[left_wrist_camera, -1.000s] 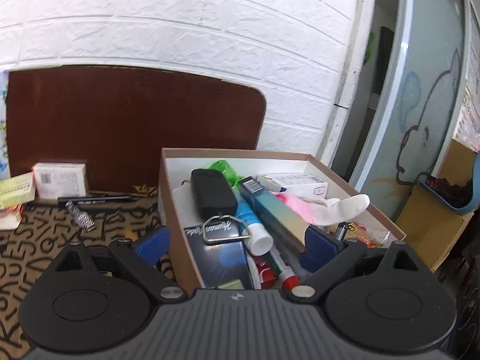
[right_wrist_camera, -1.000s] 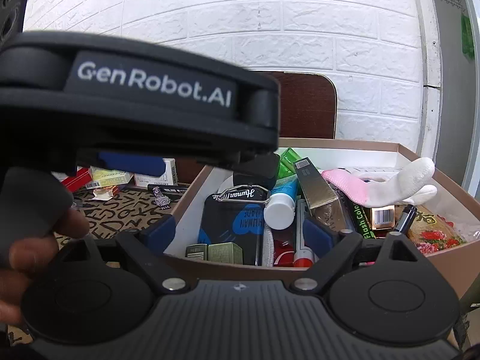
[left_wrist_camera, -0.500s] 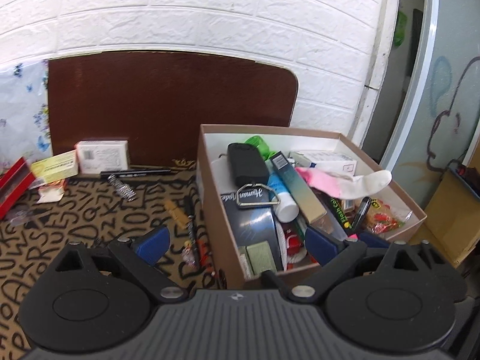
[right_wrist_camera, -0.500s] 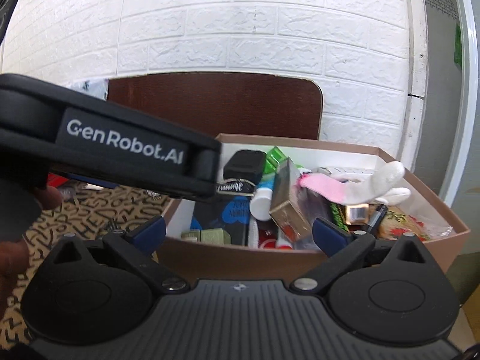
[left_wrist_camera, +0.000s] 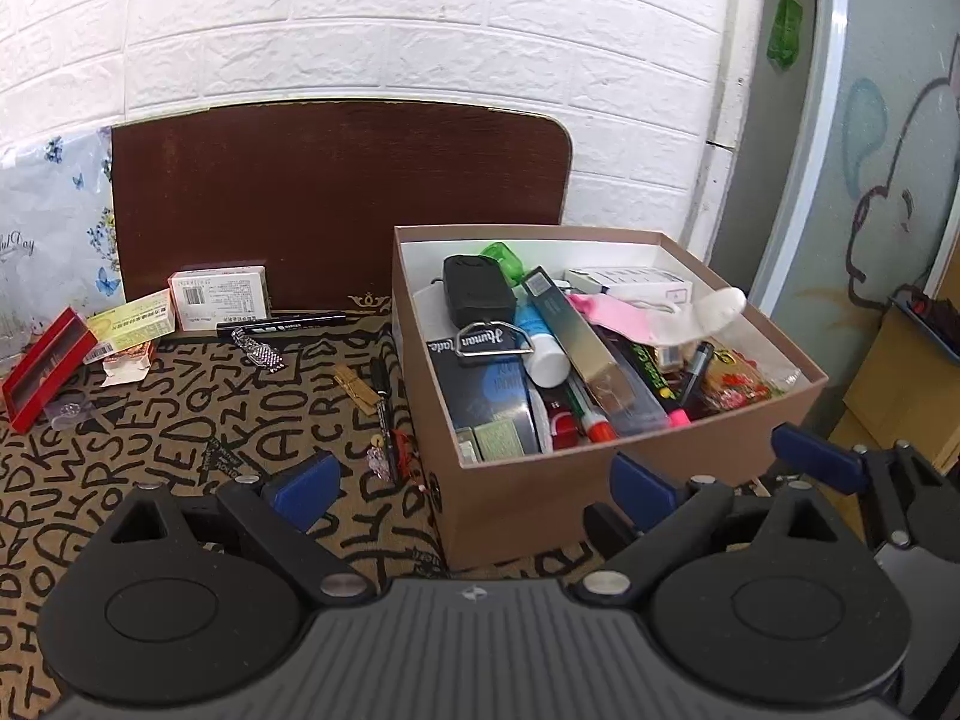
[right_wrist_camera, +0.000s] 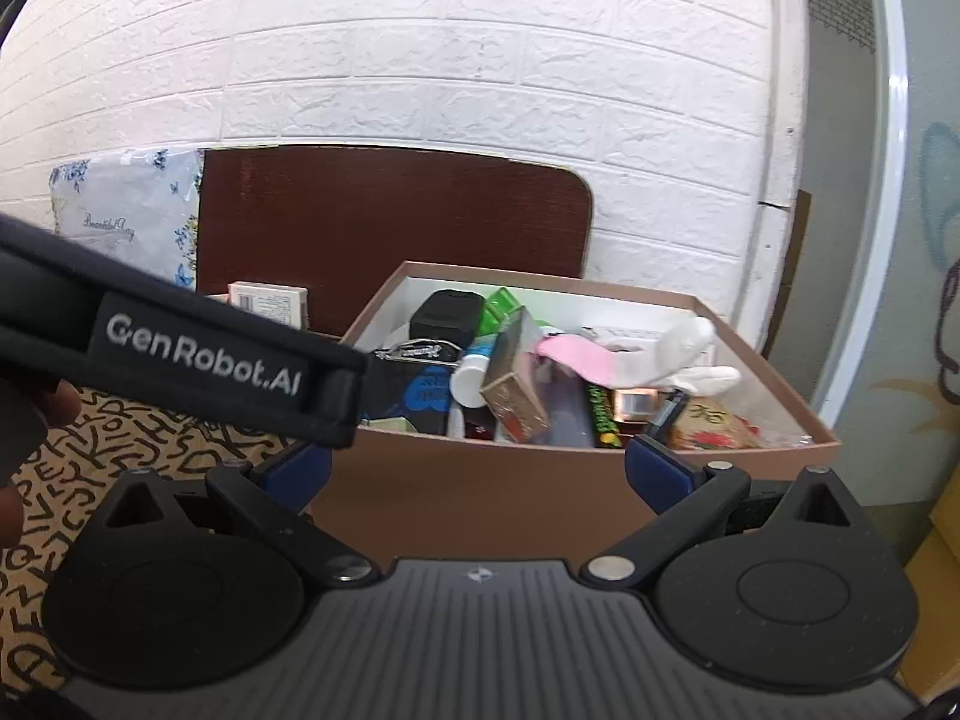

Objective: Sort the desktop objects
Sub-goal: 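Withdraw the left gripper up and away from the cardboard box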

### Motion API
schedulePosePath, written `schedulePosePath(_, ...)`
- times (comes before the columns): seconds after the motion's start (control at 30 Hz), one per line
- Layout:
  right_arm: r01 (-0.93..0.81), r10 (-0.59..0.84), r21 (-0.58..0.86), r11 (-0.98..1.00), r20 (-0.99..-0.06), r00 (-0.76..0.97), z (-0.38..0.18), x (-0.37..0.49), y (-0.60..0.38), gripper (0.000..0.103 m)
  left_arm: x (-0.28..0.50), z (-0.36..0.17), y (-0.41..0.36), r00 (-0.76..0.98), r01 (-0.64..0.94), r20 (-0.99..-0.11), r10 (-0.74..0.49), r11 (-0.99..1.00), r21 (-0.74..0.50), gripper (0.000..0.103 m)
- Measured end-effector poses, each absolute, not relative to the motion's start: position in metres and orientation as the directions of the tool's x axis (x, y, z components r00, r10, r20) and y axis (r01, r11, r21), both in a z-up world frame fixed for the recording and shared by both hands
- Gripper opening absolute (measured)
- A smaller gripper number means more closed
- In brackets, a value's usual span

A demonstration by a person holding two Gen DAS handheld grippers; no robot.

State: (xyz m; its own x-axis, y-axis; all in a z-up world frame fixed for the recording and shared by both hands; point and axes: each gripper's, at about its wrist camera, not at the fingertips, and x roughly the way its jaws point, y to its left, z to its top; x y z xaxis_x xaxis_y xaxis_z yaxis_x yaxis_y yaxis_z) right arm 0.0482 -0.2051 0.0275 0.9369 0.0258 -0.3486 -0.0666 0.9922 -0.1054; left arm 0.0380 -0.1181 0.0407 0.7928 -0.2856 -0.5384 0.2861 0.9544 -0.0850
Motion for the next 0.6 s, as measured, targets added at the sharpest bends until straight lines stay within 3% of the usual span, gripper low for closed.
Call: schedulePosePath(0.6,0.074,-0.115,-0.124,0.99,-0.365,0.924,0.027,0.003,-0.231,0.101,-0.001,0.042,-0.156,0.773,0.385,-0.53,-0.349,0.922,-0.046,0.099)
